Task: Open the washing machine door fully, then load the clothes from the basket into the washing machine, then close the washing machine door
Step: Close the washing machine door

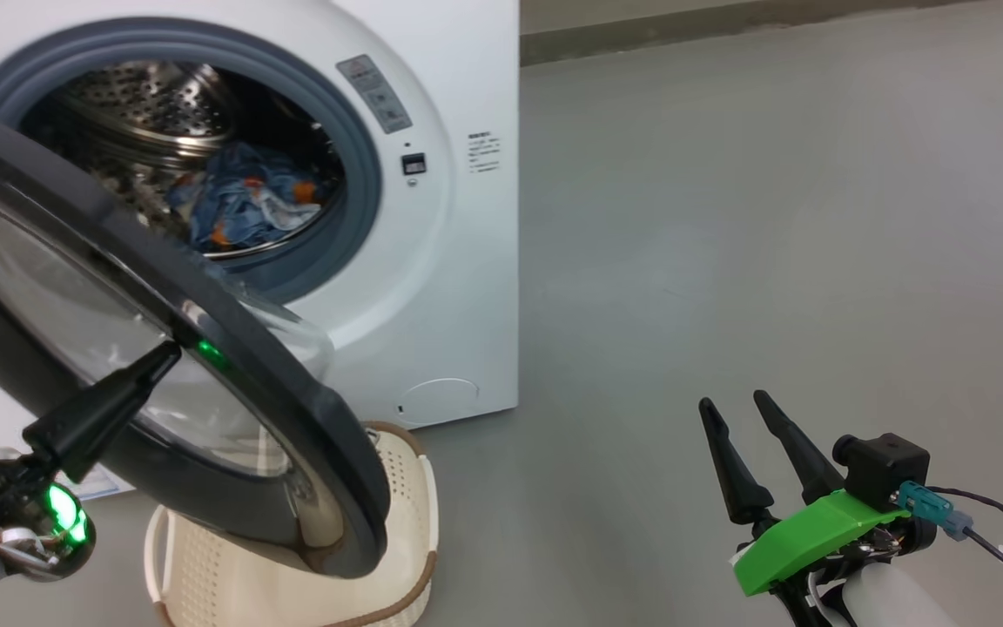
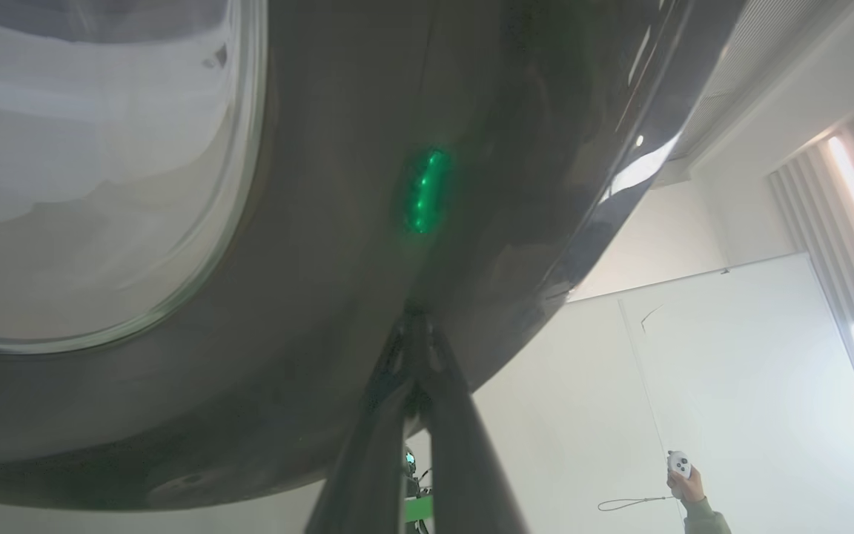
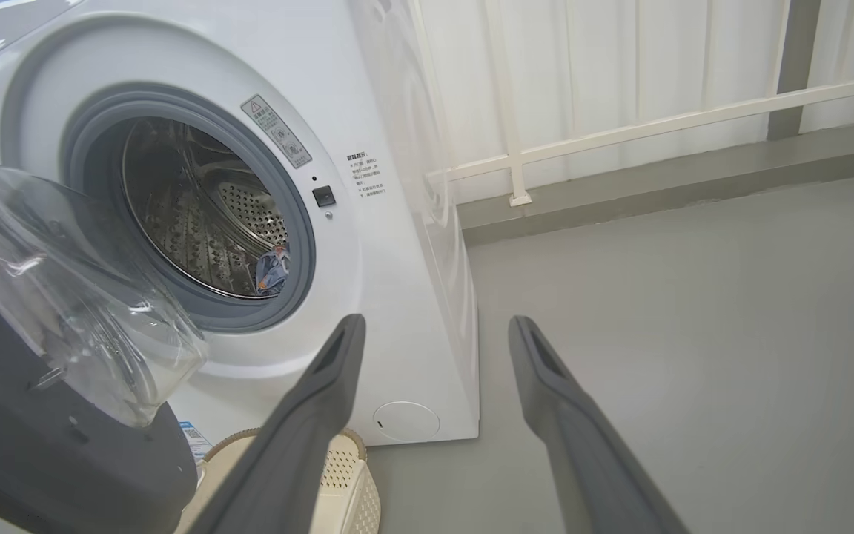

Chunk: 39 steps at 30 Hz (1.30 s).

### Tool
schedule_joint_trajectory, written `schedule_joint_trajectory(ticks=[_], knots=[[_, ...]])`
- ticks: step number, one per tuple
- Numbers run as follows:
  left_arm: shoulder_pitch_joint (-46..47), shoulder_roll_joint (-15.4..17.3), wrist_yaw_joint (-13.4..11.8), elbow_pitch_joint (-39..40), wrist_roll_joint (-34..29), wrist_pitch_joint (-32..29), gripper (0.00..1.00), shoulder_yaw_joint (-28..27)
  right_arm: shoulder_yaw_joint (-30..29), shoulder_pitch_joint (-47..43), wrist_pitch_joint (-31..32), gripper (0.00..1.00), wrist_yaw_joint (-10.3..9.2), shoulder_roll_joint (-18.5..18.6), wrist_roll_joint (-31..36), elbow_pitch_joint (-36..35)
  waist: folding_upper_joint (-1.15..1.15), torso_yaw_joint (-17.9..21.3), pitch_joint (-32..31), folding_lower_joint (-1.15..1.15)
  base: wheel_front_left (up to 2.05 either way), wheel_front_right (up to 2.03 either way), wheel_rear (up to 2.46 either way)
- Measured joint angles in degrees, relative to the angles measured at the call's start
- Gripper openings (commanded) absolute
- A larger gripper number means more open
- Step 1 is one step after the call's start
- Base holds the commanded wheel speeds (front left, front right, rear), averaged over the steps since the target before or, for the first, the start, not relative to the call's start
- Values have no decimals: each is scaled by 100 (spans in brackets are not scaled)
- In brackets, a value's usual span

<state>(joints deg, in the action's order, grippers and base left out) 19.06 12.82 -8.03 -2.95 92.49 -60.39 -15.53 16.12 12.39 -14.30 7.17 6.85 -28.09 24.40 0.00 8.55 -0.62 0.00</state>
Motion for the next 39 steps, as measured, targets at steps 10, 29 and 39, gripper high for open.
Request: schedule_joint_trajectory(ticks=[10,29,39], knots=[[211,-77,101,-158,-41,48,0,11,-47,1,1,100,1,-5,13,-4,0,204,106,0,0,0,0],[194,-102,350,22,-357,310,27,-36,-188,-1,0,100,0,-13,52,-30,0,-430,35,0,0,0,0],[-613,7,1125,296,-1289,1037,100,-164,-260,0,0,100,0,-14,91,-78,0,-567,65,0,0,0,0]])
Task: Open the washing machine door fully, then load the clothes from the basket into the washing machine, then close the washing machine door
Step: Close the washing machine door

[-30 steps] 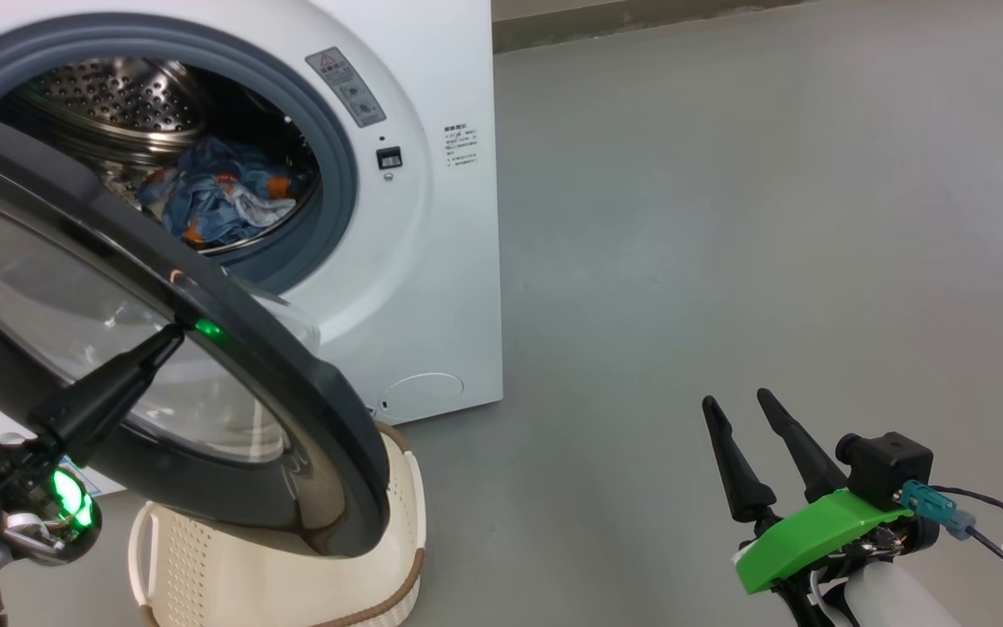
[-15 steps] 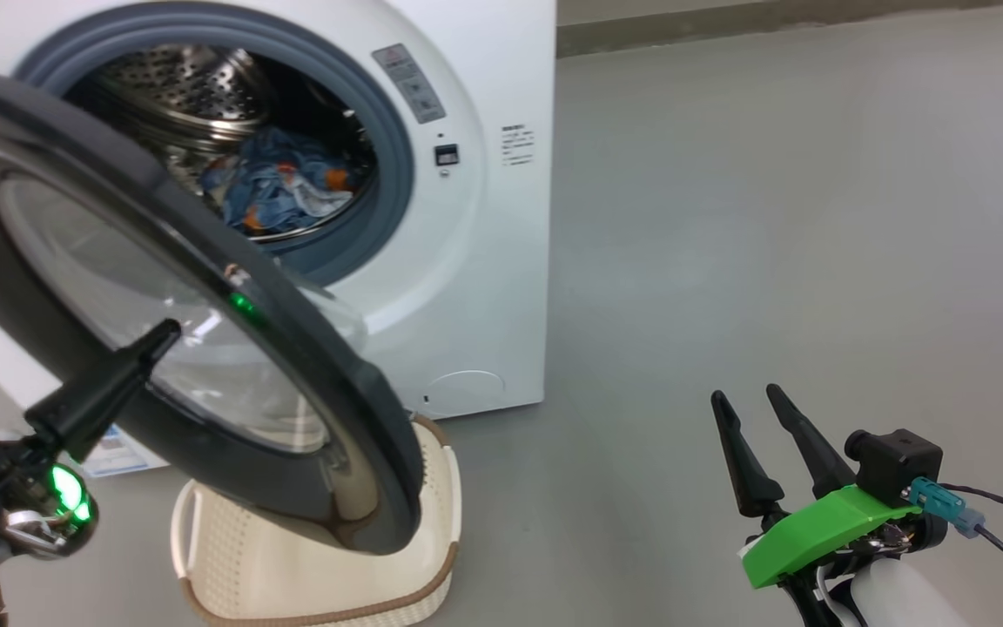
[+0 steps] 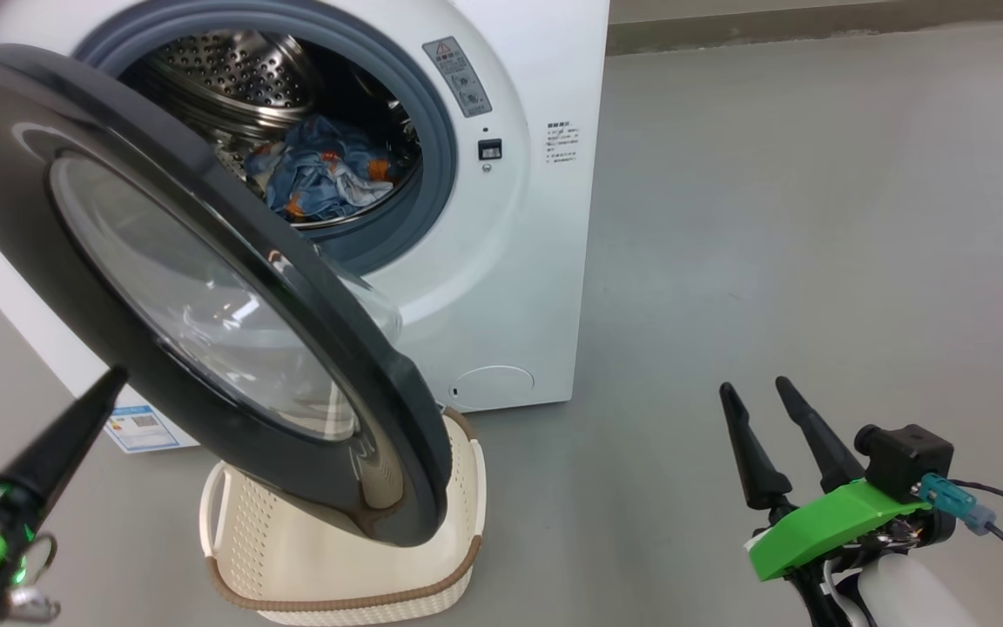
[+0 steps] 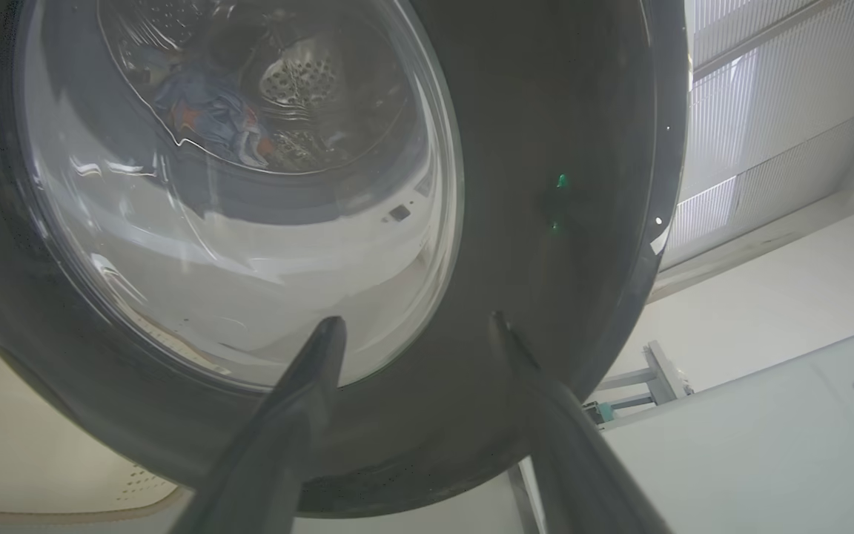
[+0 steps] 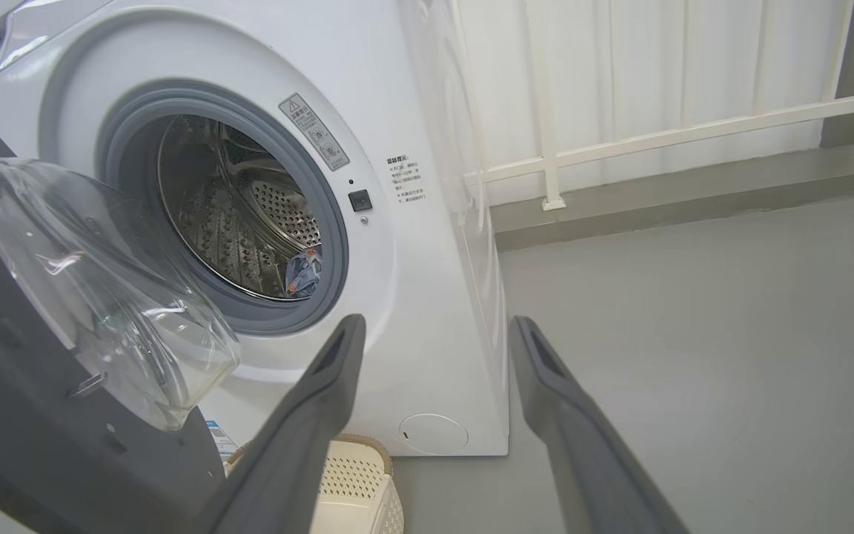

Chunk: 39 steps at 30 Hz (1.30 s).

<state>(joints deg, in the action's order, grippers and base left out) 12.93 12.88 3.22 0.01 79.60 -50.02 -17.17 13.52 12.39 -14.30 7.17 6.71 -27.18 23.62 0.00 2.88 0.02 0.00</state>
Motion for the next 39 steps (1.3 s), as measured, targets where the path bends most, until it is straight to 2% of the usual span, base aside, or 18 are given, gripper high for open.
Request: schedule_joint_trajectory(ticks=[3,7,13,17,21,29,39], knots=[[-306,57,245,55,-682,506,100,48,-70,0,0,100,0,4,0,-23,0,-3,17,0,0,0,0],[-701,58,387,105,-1596,1412,100,281,-80,0,0,100,0,4,0,-40,0,0,34,0,0,0,0],[-1135,189,389,110,-2597,3097,100,1007,-102,0,0,100,0,11,5,-56,0,-26,47,0,0,0,0],[-1327,258,389,-253,-3117,4292,100,1338,-105,0,0,100,0,13,7,-58,0,-37,47,0,0,0,0],[-1338,274,390,-661,-3472,5181,100,1603,-105,0,0,100,1,30,8,-62,0,-52,37,0,0,0,0],[-1329,327,398,-1289,-4086,6073,100,1886,-103,-2,0,100,1,65,9,-77,0,-62,9,0,0,0,0],[-1310,265,399,-1512,-4444,6366,100,2012,-107,-3,0,100,0,83,68,-113,0,-94,31,0,0,0,0]])
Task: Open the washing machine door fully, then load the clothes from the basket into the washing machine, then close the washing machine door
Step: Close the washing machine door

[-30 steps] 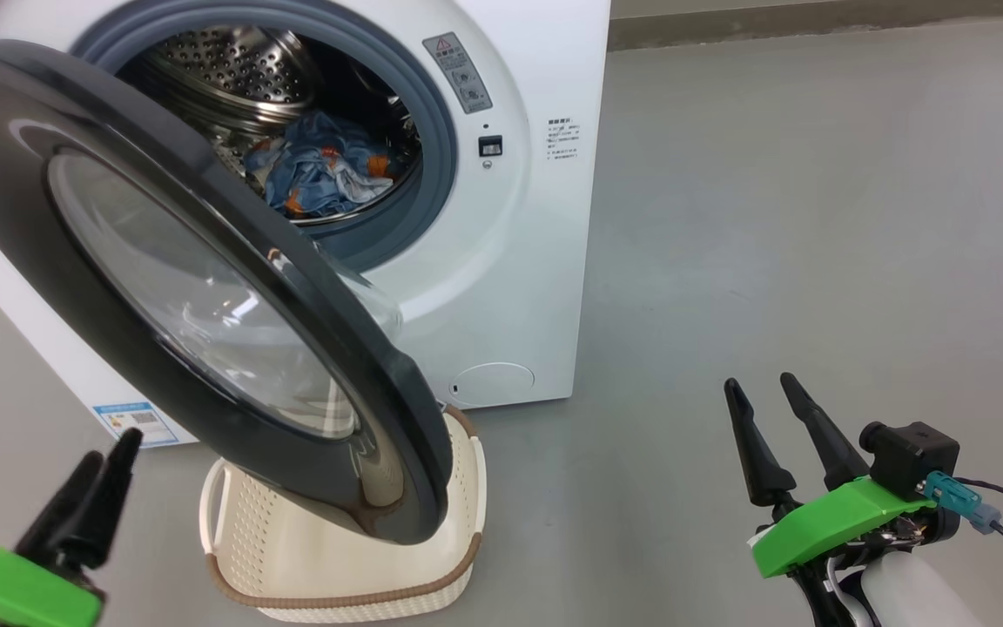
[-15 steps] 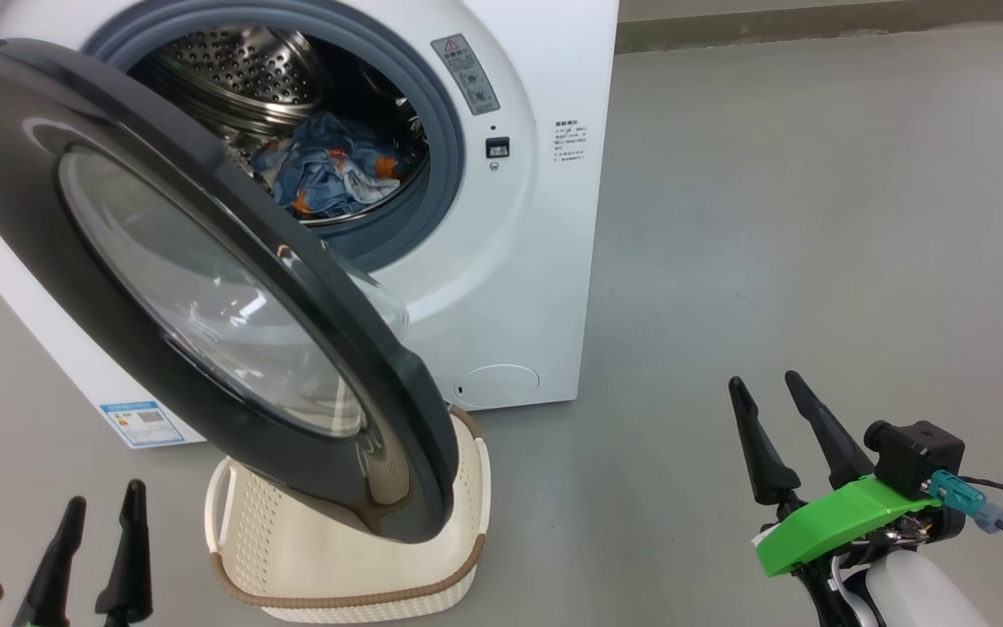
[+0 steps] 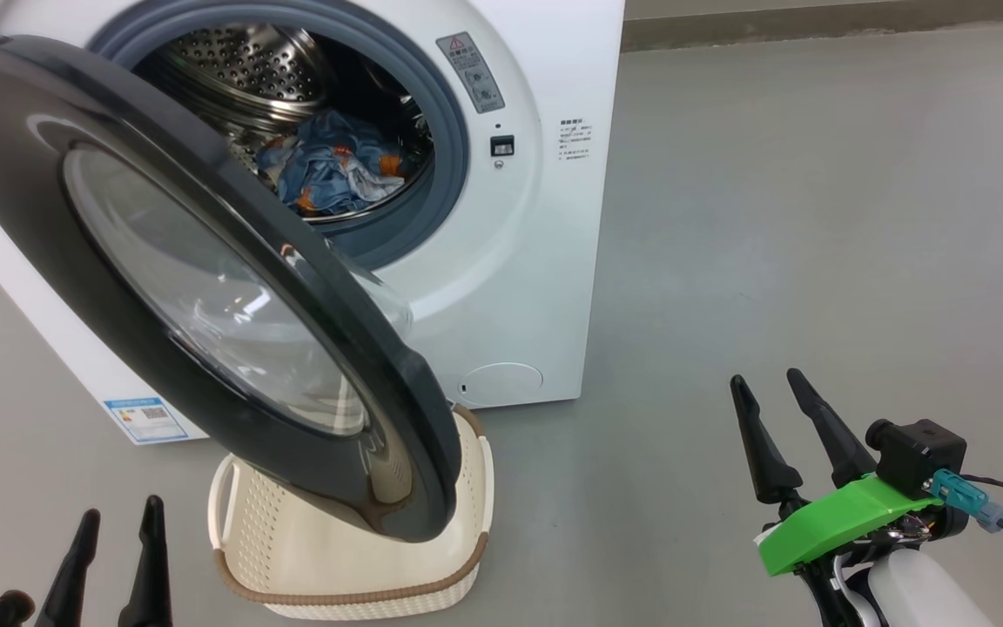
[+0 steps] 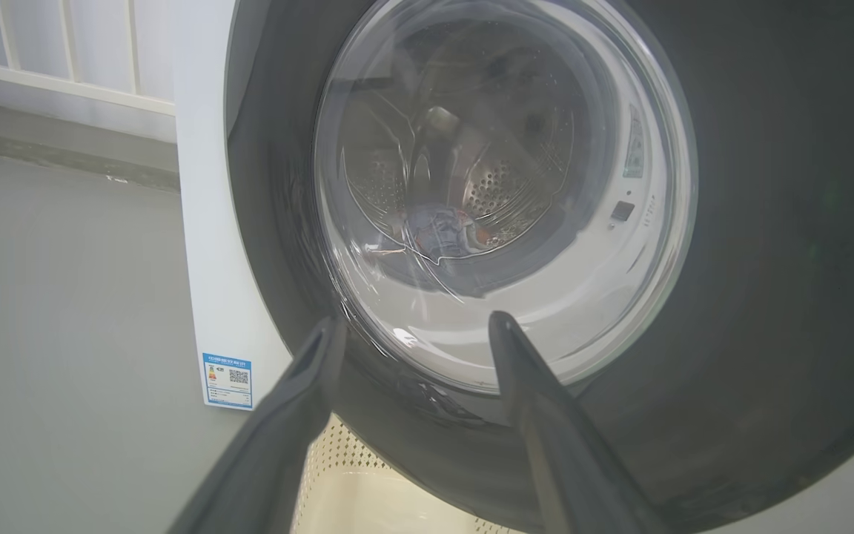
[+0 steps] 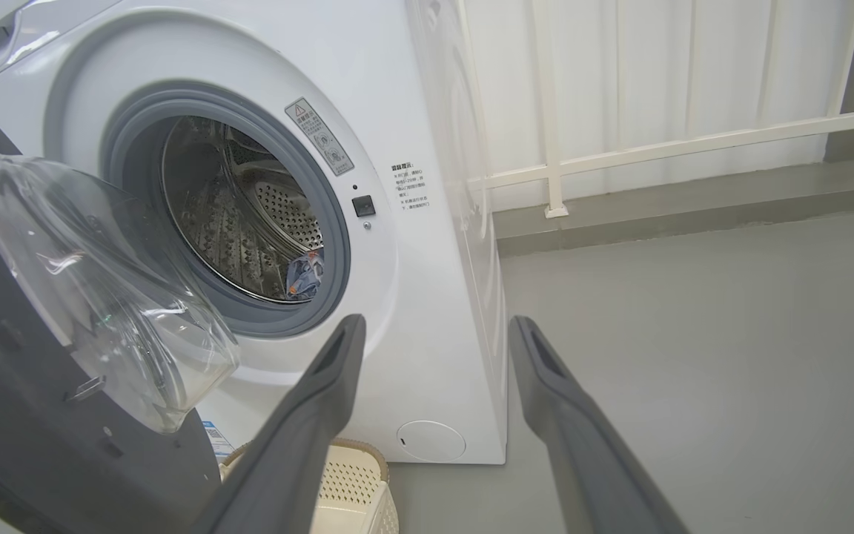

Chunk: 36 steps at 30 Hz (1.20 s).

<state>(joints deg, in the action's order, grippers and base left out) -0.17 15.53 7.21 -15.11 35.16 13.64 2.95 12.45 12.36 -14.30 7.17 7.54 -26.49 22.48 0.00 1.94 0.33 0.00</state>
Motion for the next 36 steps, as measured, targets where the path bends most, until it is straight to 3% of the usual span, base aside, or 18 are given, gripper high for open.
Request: schedule_joint_trajectory(ticks=[35,36], knots=[[49,-55,8,-168,-248,75,100,56,52,0,0,100,0,71,194,112,0,-11,-85,0,0,0,0],[49,-57,8,-168,-248,75,100,56,49,0,0,78,0,71,197,103,0,-19,-85,0,0,0,0]])
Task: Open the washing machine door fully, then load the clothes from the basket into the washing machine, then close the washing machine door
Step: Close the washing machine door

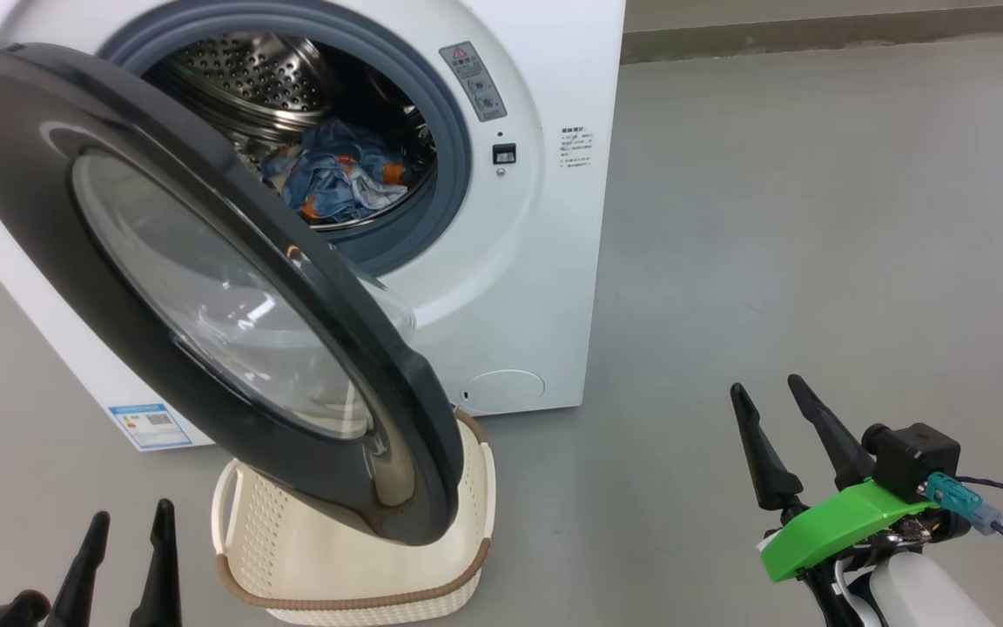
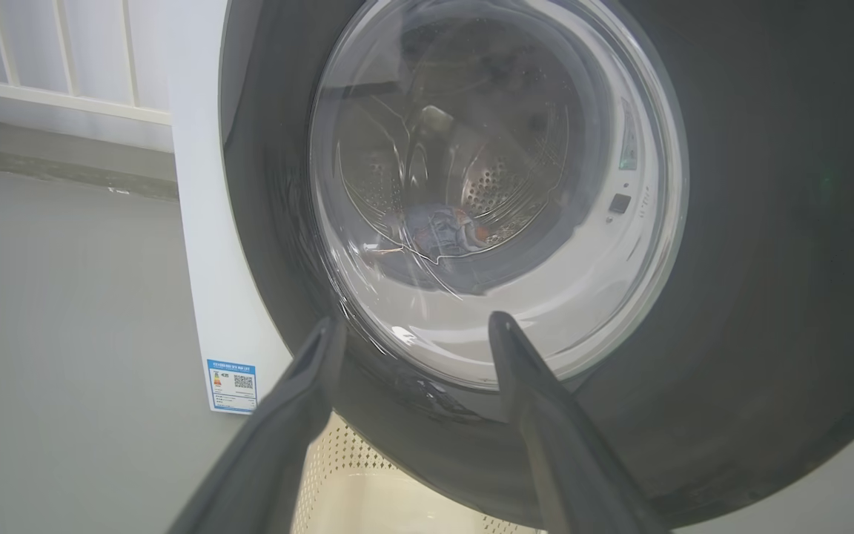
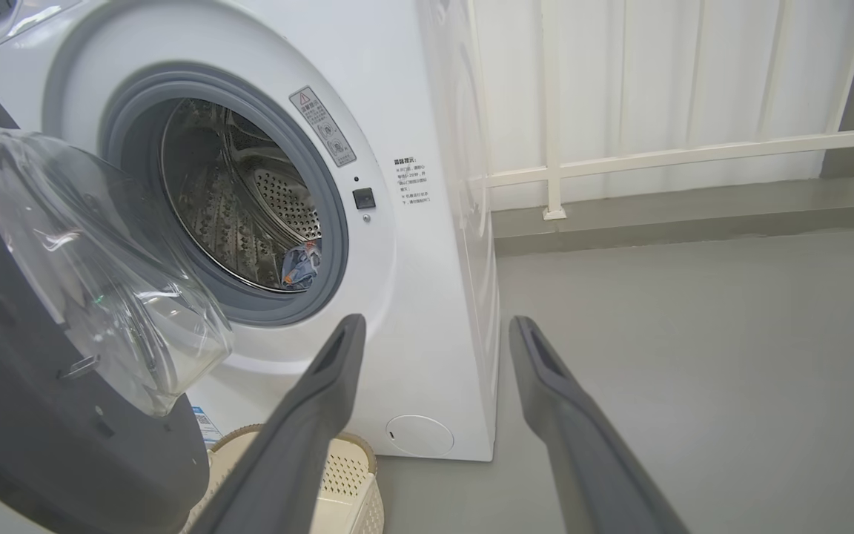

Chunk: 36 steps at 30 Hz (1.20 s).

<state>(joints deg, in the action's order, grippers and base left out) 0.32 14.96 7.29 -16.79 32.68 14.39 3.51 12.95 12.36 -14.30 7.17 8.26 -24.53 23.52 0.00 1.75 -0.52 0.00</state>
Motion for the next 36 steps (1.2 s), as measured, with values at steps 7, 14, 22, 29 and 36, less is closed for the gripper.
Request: schedule_joint_trajectory(ticks=[7,14,22,29,36], knots=[[1,-49,0,-3,0,0,100,1,-24,0,0,0,0,-2,46,-154,0,-124,-1,0,0,0,0],[8,-123,-1,-34,0,0,100,3,33,13,0,0,0,-85,19,-455,0,-358,2,0,0,0,0],[71,-164,-1,-81,-1,0,100,64,196,209,-19,0,1,-105,-385,-1055,0,-782,-12,0,0,0,0],[71,-187,-1,-94,-9,0,100,111,371,360,-24,0,0,-134,-499,-1583,0,-1161,-52,0,0,0,0],[71,-189,0,-125,-42,0,100,170,610,419,-25,0,0,-83,-578,-2197,0,-1484,-104,0,0,0,0]])
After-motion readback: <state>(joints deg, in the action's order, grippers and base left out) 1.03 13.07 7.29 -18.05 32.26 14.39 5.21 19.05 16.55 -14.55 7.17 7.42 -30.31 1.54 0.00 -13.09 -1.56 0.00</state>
